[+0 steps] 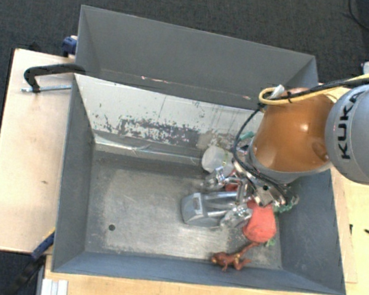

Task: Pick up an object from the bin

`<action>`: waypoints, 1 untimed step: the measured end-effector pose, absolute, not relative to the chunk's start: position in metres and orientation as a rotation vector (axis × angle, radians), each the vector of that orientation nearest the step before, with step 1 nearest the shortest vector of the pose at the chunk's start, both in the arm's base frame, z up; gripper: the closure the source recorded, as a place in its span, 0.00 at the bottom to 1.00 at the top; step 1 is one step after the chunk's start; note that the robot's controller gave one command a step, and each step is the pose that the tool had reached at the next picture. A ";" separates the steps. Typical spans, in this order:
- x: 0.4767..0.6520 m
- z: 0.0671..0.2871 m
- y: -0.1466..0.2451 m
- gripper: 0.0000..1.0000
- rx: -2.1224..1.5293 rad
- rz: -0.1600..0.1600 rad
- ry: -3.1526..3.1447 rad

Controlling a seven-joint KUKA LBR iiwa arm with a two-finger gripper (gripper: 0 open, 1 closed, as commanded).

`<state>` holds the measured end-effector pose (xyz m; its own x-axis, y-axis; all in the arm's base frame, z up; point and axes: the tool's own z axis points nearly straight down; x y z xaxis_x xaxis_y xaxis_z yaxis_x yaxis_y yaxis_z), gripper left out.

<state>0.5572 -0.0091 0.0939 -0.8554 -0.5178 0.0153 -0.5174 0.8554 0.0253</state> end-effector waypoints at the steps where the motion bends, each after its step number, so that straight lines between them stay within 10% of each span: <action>1: 0.557 0.094 -0.009 1.00 0.838 -0.032 -3.005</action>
Offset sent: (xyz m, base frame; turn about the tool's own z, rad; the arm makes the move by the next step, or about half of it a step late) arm 0.0000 0.0000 0.0000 0.0000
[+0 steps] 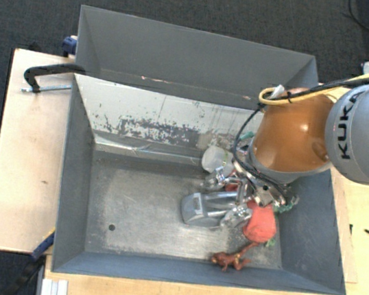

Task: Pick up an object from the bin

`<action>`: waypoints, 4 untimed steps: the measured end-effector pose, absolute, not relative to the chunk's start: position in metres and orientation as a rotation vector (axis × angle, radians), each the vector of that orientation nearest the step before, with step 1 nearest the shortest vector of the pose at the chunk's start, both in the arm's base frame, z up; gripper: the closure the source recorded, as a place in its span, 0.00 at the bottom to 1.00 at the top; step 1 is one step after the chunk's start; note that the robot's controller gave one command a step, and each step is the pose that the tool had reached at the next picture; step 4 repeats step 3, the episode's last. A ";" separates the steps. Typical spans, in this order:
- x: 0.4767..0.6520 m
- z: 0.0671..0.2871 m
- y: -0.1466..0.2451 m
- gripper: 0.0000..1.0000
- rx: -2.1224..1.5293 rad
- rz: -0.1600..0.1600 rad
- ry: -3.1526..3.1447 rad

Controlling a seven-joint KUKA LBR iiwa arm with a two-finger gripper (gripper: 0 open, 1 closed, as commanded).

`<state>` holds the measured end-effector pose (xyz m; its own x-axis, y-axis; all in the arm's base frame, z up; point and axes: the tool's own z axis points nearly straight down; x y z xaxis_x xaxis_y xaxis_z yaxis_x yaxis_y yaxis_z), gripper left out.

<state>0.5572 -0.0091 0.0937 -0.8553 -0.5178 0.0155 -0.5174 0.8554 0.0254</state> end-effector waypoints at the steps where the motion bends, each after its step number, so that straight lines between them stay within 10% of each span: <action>1: 0.557 0.094 -0.009 1.00 0.838 -0.032 -3.005; 4: 0.557 0.093 -0.009 1.00 0.838 -0.031 -3.005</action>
Offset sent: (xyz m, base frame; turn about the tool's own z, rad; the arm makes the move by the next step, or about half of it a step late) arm 0.0000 0.0000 0.0000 0.0000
